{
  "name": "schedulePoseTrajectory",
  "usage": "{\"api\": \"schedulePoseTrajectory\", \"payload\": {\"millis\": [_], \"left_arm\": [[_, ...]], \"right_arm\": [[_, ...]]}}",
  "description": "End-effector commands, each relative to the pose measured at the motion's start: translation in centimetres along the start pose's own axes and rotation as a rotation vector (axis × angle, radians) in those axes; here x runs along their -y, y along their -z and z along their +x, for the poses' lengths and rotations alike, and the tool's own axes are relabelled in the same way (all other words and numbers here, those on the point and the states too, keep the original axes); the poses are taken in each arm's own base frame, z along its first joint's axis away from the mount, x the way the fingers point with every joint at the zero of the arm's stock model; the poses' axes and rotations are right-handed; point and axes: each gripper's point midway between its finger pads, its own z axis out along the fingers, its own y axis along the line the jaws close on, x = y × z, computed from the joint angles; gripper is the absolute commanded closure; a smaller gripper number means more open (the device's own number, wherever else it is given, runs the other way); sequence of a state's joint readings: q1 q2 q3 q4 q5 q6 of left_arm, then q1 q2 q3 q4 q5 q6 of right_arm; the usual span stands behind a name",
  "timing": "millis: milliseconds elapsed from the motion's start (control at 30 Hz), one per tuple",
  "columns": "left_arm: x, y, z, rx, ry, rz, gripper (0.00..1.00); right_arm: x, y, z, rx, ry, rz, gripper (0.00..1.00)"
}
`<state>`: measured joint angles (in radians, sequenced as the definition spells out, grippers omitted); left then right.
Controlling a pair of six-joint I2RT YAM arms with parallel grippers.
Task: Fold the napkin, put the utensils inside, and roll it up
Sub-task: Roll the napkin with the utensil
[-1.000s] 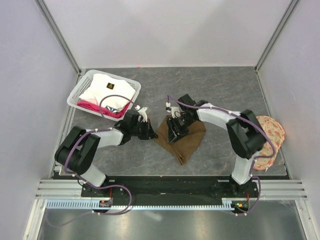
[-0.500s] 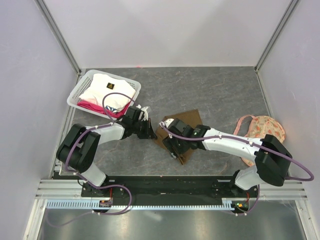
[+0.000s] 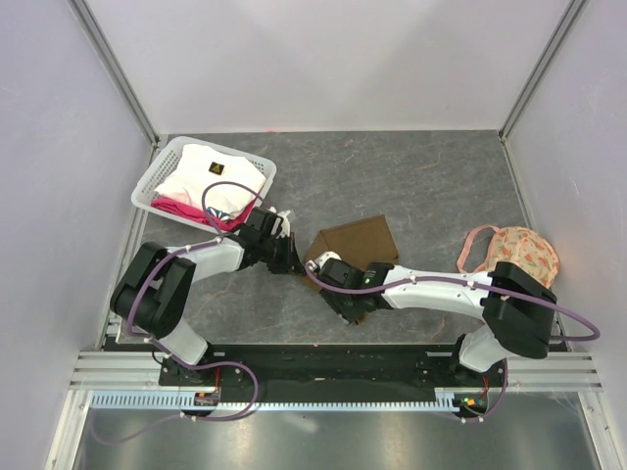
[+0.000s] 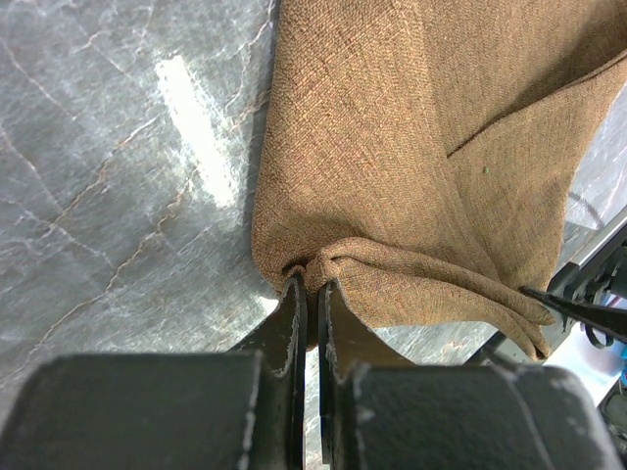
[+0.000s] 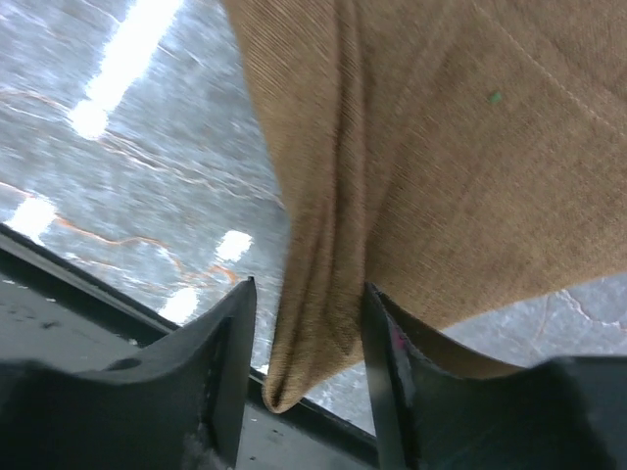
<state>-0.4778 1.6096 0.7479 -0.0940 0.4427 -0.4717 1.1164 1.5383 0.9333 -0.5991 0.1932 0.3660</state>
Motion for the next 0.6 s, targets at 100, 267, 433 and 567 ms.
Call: {"api": "schedulePoseTrajectory", "payload": {"millis": [100, 267, 433, 567], "left_arm": [[-1.5, 0.3, 0.9, -0.054, 0.018, -0.076, 0.98], [-1.9, 1.0, 0.8, -0.07, 0.014, -0.121, 0.98], [-2.9, 1.8, 0.9, -0.073, 0.005, -0.191, 0.98], [-3.0, 2.1, 1.3, -0.091, 0.005, -0.197, 0.98]], "right_arm": [[-0.2, -0.8, 1.8, -0.065, -0.016, -0.004, 0.66], [-1.6, -0.8, 3.0, -0.124, -0.005, -0.099, 0.75], [-4.1, 0.2, 2.9, -0.144, -0.038, -0.319, 0.82], [-4.5, 0.6, 2.2, -0.144, -0.116, -0.48, 0.86]]}}
